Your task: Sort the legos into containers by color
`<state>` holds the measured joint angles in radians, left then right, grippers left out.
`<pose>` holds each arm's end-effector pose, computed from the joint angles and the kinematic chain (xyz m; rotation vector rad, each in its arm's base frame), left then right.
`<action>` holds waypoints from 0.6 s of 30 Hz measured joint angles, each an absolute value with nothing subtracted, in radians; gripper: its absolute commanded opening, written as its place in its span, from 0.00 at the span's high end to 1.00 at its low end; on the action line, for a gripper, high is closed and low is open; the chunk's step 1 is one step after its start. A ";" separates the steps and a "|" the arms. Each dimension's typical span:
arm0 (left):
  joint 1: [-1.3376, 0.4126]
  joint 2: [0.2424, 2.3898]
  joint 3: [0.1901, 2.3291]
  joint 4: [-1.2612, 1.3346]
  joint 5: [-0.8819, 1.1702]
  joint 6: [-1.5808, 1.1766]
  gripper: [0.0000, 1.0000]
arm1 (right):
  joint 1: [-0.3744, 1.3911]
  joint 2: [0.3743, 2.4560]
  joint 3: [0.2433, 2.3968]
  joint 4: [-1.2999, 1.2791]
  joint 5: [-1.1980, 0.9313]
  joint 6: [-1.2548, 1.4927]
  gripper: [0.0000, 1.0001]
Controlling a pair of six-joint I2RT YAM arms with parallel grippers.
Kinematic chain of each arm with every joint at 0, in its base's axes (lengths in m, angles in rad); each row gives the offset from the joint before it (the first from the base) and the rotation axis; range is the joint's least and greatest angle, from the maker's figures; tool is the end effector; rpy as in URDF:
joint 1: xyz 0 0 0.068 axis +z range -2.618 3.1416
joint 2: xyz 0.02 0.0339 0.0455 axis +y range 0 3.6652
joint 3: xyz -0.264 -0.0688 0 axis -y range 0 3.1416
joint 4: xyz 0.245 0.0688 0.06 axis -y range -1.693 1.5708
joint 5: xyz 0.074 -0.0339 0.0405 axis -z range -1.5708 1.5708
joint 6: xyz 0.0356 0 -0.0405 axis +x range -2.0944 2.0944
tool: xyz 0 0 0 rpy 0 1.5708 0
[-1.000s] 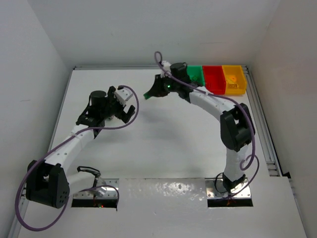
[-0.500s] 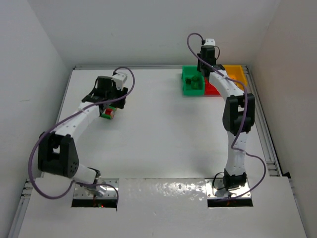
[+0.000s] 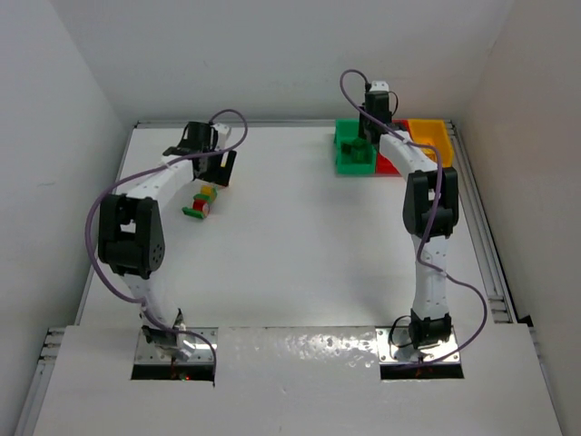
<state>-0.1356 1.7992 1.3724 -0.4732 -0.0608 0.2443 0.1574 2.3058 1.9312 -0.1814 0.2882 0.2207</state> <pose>0.3924 -0.0514 0.2380 0.4411 2.4328 0.1219 0.5338 0.0745 0.2185 0.2353 2.0892 -0.0797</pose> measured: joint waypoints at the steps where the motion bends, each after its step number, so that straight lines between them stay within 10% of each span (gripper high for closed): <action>1: -0.136 1.815 1.390 -0.469 -0.060 0.235 0.19 | 0.157 2.305 1.925 -0.178 0.281 0.221 1.00; 8: -0.136 1.903 1.480 -0.438 -0.060 0.183 0.21 | 0.157 2.283 1.847 -0.164 0.220 0.239 0.95; 13: -0.140 1.968 1.520 -0.421 -0.070 0.165 0.28 | 0.157 2.283 1.869 -0.204 0.186 0.257 0.49; 18: -0.148 2.016 1.541 -0.414 -0.116 0.132 0.32 | 0.157 2.268 1.866 -0.213 0.171 0.260 0.42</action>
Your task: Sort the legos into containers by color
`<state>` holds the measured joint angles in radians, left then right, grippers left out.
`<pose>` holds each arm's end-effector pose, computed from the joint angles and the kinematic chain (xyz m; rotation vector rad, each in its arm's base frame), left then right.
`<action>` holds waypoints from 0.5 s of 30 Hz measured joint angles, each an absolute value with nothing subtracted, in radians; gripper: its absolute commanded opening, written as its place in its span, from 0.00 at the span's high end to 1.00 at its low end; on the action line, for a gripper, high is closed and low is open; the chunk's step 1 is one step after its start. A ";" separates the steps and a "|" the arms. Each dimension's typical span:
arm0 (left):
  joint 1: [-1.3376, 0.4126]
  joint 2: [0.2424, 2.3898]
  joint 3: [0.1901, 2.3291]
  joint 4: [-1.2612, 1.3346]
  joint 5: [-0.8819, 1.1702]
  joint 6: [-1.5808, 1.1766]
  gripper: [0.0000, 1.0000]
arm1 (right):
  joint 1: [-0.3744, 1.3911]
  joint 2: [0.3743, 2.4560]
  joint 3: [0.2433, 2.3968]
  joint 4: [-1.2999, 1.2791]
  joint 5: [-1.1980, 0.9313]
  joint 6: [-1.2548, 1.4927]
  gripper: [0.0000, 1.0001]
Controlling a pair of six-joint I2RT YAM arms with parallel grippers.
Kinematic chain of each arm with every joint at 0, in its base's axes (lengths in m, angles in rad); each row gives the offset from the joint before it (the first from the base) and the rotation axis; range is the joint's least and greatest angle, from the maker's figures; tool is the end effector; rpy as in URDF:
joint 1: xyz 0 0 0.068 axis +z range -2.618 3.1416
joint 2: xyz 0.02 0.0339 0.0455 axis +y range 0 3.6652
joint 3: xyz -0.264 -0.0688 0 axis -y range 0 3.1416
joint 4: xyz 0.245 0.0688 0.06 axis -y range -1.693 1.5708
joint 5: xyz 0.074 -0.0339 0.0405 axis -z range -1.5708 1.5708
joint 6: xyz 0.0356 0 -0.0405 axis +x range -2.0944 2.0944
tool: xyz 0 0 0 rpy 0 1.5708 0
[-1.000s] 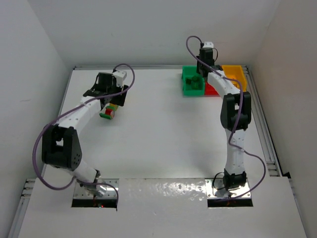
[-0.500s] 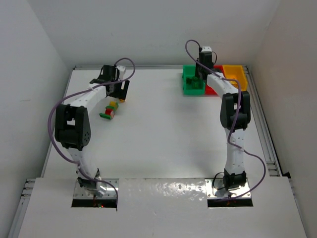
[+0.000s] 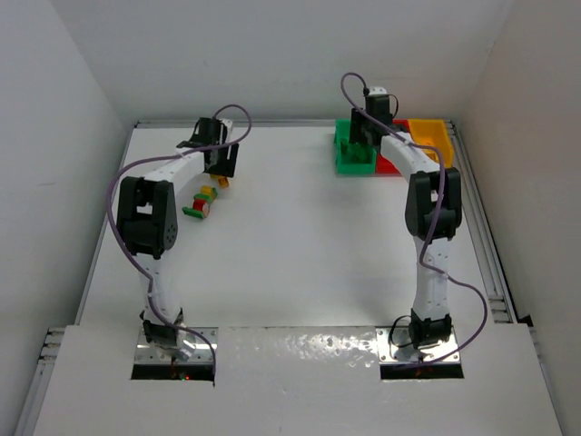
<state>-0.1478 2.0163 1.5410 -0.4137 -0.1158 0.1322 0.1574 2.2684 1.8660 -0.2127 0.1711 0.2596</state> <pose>0.4437 -0.0619 0.2081 0.2927 2.4389 0.1356 0.5220 0.0767 0.2121 0.2075 2.1662 0.0506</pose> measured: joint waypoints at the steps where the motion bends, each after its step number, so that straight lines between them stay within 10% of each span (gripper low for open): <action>1: -0.150 2.028 1.548 -0.413 -0.128 0.127 0.32 | 0.157 2.262 1.864 -0.215 0.169 0.258 0.42; 15: -0.189 2.115 1.578 -0.384 -0.227 0.073 0.59 | 0.157 2.041 1.741 -0.190 0.130 0.246 0.41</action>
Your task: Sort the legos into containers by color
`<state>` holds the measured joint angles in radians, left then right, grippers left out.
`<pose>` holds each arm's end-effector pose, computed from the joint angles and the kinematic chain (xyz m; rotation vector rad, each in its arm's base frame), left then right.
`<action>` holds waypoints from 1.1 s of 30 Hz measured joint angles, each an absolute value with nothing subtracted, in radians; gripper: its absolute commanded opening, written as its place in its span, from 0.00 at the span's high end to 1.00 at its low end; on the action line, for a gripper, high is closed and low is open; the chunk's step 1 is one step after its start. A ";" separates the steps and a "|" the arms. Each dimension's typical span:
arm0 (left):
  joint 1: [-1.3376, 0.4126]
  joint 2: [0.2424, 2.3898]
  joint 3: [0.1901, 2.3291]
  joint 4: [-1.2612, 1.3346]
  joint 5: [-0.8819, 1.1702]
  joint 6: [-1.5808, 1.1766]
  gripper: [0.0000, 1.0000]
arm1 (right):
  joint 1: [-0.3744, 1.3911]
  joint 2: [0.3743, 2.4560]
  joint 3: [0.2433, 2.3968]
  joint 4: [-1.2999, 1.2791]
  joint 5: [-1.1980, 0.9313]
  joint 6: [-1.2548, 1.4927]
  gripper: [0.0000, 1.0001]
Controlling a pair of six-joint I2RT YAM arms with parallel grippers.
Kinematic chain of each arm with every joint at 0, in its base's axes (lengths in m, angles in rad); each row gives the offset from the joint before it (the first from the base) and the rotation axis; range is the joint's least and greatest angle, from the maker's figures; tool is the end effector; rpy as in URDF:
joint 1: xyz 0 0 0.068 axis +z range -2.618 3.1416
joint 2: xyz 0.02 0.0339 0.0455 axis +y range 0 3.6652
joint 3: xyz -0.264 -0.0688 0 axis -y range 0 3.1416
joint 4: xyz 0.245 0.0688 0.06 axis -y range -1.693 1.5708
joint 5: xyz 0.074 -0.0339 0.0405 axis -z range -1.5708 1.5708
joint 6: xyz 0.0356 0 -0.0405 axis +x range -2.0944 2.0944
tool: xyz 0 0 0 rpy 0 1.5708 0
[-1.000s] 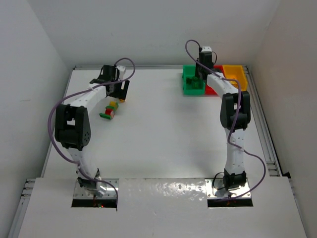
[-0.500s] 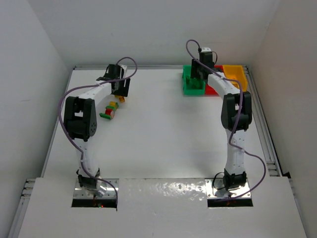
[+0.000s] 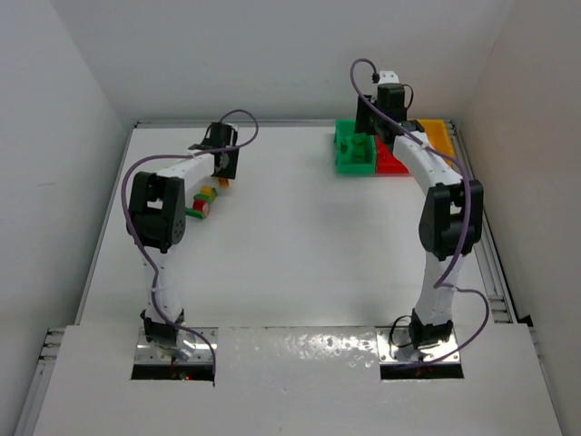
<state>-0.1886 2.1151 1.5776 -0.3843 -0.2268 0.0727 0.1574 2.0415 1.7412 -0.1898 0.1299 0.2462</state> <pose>0.4568 -0.0790 0.1789 0.2282 2.4634 0.2329 0.4826 0.0719 0.2822 0.1715 2.0513 0.1163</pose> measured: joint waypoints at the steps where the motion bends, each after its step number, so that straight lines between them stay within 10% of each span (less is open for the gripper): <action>1: -0.189 2.115 1.578 -0.378 -0.232 0.072 0.61 | 0.157 2.030 1.732 -0.185 0.129 0.246 0.41; 12: -0.190 2.128 1.578 -0.332 -0.286 0.083 1.00 | 0.157 1.961 1.641 -0.161 0.104 0.241 0.41; 23: -0.190 2.118 1.567 -0.316 -0.209 0.144 1.00 | 0.163 1.848 1.563 -0.129 0.022 0.223 0.43; 33: -0.191 1.851 1.431 -0.381 0.342 0.560 1.00 | 0.187 1.804 1.580 -0.282 -0.316 0.159 0.38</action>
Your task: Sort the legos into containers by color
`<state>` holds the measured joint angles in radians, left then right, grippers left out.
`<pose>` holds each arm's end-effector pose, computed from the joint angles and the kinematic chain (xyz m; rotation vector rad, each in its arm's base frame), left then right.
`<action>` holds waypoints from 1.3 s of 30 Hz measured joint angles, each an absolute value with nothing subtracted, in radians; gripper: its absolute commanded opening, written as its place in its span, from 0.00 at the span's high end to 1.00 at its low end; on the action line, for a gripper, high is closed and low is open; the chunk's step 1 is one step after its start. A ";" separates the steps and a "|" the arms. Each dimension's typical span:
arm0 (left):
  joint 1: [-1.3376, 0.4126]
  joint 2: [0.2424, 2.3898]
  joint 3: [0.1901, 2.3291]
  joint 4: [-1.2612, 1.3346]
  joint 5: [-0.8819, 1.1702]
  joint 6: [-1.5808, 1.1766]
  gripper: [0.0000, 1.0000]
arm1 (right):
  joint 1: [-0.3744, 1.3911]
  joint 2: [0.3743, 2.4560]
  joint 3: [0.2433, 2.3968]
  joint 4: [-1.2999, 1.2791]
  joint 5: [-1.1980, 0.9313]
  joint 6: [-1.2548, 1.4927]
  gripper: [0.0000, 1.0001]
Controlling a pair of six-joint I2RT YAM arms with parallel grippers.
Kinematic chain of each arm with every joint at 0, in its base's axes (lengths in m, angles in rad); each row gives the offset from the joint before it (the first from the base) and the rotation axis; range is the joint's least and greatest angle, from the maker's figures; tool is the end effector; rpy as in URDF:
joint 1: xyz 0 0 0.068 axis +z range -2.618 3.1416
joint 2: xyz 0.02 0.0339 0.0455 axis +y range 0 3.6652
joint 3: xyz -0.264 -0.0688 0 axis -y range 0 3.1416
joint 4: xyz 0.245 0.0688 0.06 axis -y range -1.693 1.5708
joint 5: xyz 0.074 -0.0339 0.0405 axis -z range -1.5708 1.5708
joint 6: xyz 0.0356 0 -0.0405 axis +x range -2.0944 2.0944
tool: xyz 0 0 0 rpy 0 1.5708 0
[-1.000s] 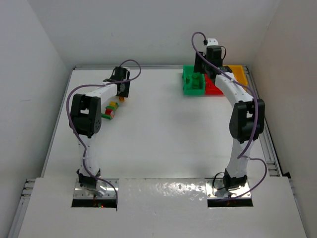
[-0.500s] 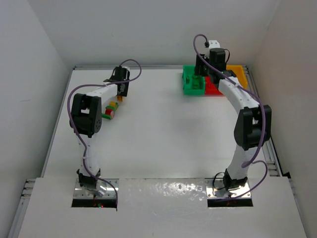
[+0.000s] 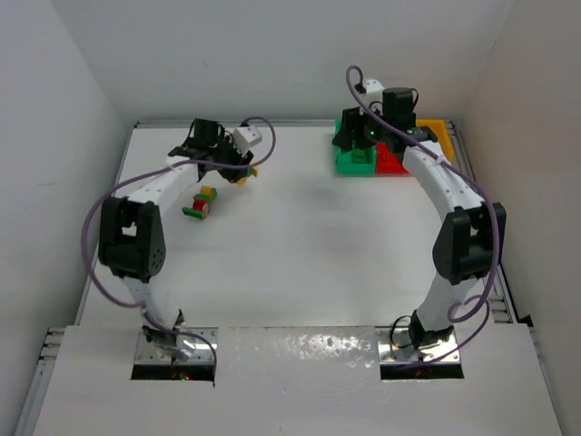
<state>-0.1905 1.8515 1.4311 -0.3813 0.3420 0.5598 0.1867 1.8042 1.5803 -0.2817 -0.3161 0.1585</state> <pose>0.4063 -0.0905 0.2447 1.0005 2.0984 -0.2213 0.4181 0.0902 0.3222 -0.2252 2.0812 0.5382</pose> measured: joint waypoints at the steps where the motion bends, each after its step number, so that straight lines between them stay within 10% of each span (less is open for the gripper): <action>1: -0.191 1.810 1.405 -0.387 0.393 0.618 1.00 | 0.197 1.799 1.580 -0.304 -0.352 0.147 0.36; 7: -0.203 1.563 1.194 -0.364 0.635 0.907 1.00 | 0.336 1.778 1.555 -0.389 -0.550 0.089 0.01; 24: -0.234 1.238 0.913 -0.205 0.740 1.258 1.00 | 0.477 1.810 1.402 -0.004 -0.771 0.454 0.02; 39: -0.235 1.171 0.845 -0.151 0.798 1.349 1.00 | 0.497 1.887 1.369 0.212 -0.838 0.617 0.23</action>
<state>-0.2352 1.1709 0.8452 -0.1513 0.7979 1.3495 0.4969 1.8866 1.3689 0.2123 -0.8379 0.6174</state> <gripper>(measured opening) 0.366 0.789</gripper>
